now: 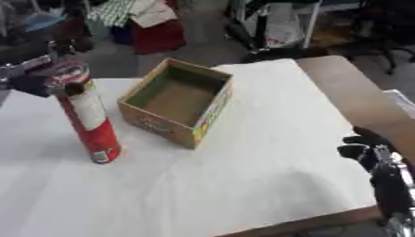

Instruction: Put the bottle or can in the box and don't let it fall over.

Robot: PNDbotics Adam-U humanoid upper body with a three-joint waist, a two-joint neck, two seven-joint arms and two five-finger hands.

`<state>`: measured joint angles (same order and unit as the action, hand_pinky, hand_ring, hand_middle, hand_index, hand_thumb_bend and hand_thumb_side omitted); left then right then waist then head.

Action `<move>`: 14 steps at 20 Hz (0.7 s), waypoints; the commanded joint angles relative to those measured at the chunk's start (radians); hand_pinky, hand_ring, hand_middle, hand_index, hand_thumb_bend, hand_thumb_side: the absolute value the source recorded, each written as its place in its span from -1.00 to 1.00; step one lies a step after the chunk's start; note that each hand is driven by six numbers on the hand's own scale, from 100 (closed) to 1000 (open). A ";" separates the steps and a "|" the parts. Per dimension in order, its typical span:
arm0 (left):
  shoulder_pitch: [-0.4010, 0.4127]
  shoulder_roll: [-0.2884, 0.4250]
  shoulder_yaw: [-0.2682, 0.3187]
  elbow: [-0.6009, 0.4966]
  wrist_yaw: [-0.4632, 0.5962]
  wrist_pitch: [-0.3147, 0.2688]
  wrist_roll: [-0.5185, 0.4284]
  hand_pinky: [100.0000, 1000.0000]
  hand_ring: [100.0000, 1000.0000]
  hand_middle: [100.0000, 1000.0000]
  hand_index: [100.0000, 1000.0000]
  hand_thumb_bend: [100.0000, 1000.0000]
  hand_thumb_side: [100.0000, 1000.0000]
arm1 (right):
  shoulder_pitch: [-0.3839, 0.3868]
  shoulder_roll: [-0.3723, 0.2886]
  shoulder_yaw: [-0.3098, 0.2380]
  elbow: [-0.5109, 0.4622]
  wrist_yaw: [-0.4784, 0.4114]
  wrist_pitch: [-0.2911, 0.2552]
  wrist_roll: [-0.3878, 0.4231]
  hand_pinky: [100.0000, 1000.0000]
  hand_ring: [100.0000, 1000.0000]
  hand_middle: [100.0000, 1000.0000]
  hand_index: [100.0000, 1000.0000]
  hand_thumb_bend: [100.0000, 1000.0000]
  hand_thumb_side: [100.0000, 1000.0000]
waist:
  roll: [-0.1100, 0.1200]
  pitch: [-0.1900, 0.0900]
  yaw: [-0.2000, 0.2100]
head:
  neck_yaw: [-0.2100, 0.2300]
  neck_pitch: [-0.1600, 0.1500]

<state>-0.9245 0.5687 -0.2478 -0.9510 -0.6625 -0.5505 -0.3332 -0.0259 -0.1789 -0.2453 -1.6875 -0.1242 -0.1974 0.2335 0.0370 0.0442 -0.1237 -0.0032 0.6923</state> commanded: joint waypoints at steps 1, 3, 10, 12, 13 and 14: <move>-0.018 0.013 0.020 0.008 -0.021 0.000 0.006 0.71 0.81 0.87 1.00 0.24 1.00 | -0.012 -0.007 0.001 -0.012 -0.004 -0.001 0.005 0.40 0.24 0.21 0.60 -1.00 0.66 | -0.004 -0.006 -0.002 | -0.005 -0.011; -0.016 0.009 0.023 0.018 -0.031 -0.003 0.009 0.71 0.80 0.86 1.00 0.24 1.00 | -0.013 -0.007 0.001 -0.012 -0.004 -0.001 0.006 0.40 0.24 0.21 0.60 -1.00 0.66 | -0.004 -0.006 -0.004 | -0.005 -0.011; -0.009 0.000 0.022 0.038 -0.055 -0.017 0.004 0.70 0.76 0.80 1.00 0.19 1.00 | -0.015 -0.006 0.001 -0.012 -0.004 -0.001 0.007 0.40 0.24 0.21 0.60 -1.00 0.66 | -0.005 -0.005 -0.005 | -0.009 -0.011; -0.006 -0.002 0.020 0.042 -0.065 -0.019 0.000 0.67 0.71 0.75 1.00 0.03 1.00 | -0.015 -0.006 0.001 -0.012 -0.004 -0.001 0.007 0.40 0.24 0.21 0.60 -1.00 0.66 | -0.005 -0.004 -0.005 | -0.010 -0.011; -0.004 -0.003 0.018 0.044 -0.072 -0.021 -0.004 0.66 0.69 0.73 1.00 -0.06 1.00 | -0.015 -0.006 0.001 -0.012 -0.004 -0.001 0.007 0.39 0.24 0.21 0.60 -1.00 0.66 | -0.005 -0.004 -0.005 | -0.011 -0.012; -0.003 -0.004 0.017 0.045 -0.077 -0.024 -0.008 0.62 0.65 0.69 0.99 -0.23 0.98 | -0.015 -0.006 0.001 -0.012 -0.004 -0.001 0.007 0.39 0.24 0.21 0.60 -1.00 0.66 | -0.005 -0.004 -0.004 | -0.011 -0.012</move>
<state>-0.9250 0.5629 -0.2241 -0.9180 -0.7239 -0.5708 -0.3331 -0.0304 -0.1786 -0.2451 -1.6875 -0.1242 -0.1943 0.2371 0.0357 0.0445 -0.1266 -0.0114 0.6922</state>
